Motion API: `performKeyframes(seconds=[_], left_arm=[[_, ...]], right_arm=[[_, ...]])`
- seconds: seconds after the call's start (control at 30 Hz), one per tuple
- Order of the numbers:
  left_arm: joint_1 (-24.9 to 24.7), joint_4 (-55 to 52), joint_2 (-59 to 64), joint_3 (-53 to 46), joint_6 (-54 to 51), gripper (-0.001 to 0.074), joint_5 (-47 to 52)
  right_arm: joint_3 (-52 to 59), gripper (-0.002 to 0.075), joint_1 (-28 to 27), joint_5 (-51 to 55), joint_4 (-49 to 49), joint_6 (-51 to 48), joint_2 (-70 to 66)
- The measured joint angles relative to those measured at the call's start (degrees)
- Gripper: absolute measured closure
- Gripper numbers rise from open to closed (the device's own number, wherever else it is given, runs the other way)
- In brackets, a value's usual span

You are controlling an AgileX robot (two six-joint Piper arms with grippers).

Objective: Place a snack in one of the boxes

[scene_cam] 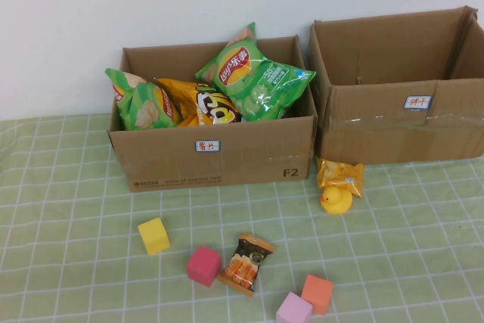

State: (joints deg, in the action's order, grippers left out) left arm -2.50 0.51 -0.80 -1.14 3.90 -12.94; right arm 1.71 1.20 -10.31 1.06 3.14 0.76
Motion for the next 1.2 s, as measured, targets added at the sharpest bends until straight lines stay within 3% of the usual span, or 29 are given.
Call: performKeyframes(seconds=[0.2,0.3,0.53,0.63,0.8,0.9,1.07,1.2], left_arm=[[0.0,0.0,0.0,0.0,0.0,0.0737,-18.3],[0.0,0.0,0.0,0.0,0.0,0.0737,-24.3],[0.0,2.1,0.0,0.0,0.6,0.0737,-28.6],[0.0,6.6,0.0,0.1,3.1,0.0737,-27.5],[0.0,7.1,0.0,9.5,4.1,0.0737,-10.1],[0.0,3.7,0.0,19.1,4.2,0.0737,7.3],[0.0,-0.8,2.3,30.9,4.2,0.0737,36.7],[0.0,-1.0,4.3,29.8,4.3,0.0737,43.9]], right_arm=[[0.0,0.0728,0.0,-24.7,0.2,2.2,0.0],[-0.1,0.0728,0.0,-31.8,0.0,3.2,0.0],[-0.1,0.0728,0.0,-31.2,-0.1,3.8,0.1],[-2.2,0.0728,0.0,-25.3,-0.4,0.3,0.1],[-16.1,0.0728,0.0,-3.3,-4.6,-8.2,-0.8],[-25.0,0.0728,0.0,9.1,-5.5,-11.2,-5.7],[-34.1,0.0728,0.0,20.3,-5.6,-12.5,-17.4],[-34.2,0.0728,0.0,25.0,-5.2,-13.5,-26.3]])
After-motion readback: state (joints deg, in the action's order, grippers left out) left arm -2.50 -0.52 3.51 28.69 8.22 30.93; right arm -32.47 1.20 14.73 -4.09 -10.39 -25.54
